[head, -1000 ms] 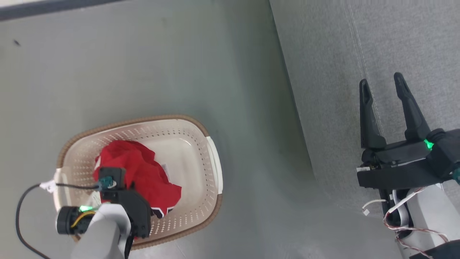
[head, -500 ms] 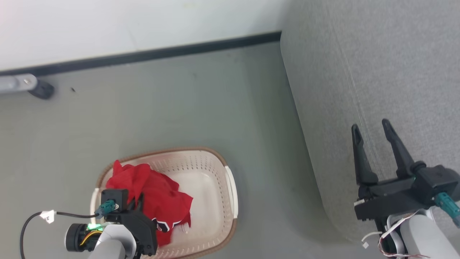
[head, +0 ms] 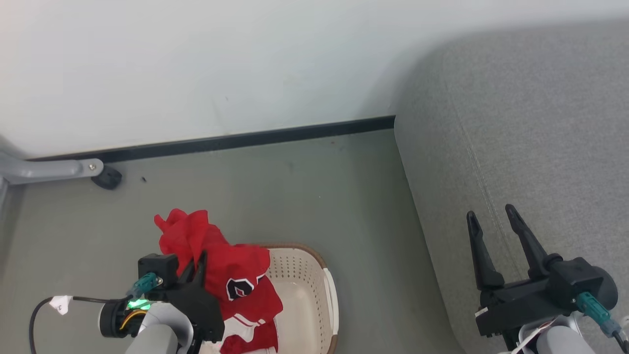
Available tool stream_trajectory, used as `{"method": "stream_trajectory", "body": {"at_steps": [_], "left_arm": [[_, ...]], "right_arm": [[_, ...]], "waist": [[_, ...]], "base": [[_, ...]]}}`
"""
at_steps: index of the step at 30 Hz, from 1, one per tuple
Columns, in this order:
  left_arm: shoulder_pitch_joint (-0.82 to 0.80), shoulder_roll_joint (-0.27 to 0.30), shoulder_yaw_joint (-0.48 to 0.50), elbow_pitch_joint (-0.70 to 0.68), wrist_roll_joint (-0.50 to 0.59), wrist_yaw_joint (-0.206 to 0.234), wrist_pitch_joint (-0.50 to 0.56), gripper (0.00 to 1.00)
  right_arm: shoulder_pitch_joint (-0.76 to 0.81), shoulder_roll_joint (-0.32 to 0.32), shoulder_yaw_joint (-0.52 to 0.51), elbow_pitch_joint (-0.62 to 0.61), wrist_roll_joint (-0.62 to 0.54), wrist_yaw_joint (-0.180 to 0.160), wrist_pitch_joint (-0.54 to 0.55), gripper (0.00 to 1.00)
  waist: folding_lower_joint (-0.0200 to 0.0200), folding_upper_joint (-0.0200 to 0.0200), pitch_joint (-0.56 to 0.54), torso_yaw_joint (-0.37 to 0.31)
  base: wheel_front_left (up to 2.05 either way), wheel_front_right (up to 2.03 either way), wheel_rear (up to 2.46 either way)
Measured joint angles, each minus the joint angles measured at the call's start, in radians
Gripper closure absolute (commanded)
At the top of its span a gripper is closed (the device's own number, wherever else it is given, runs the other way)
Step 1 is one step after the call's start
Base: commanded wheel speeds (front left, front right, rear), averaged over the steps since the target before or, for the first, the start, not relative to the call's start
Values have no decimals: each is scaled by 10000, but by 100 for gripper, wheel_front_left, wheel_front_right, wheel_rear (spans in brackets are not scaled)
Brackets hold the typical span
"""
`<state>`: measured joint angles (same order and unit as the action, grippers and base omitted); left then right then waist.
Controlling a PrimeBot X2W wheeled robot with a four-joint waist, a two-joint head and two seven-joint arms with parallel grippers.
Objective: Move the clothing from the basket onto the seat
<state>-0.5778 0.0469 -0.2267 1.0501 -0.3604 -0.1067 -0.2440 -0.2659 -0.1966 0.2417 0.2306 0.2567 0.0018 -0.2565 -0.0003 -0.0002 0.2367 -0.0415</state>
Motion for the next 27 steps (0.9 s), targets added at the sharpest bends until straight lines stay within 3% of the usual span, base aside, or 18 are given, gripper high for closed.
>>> {"method": "stream_trajectory", "body": {"at_steps": [17,27], "left_arm": [[787,-105,-222,-2702,-98,-92,-54,100],[1606,-105,-1060,-4460,-169,-169,-56,100]], "right_arm": [[839,82,38,132,88,71,0,0],[1265,336,330,320,171,86,0,0]], "waist": [[1,1,-1103,260],[2,2,-1704,379]], "base": [[0,0,0],[0,0,0]]}}
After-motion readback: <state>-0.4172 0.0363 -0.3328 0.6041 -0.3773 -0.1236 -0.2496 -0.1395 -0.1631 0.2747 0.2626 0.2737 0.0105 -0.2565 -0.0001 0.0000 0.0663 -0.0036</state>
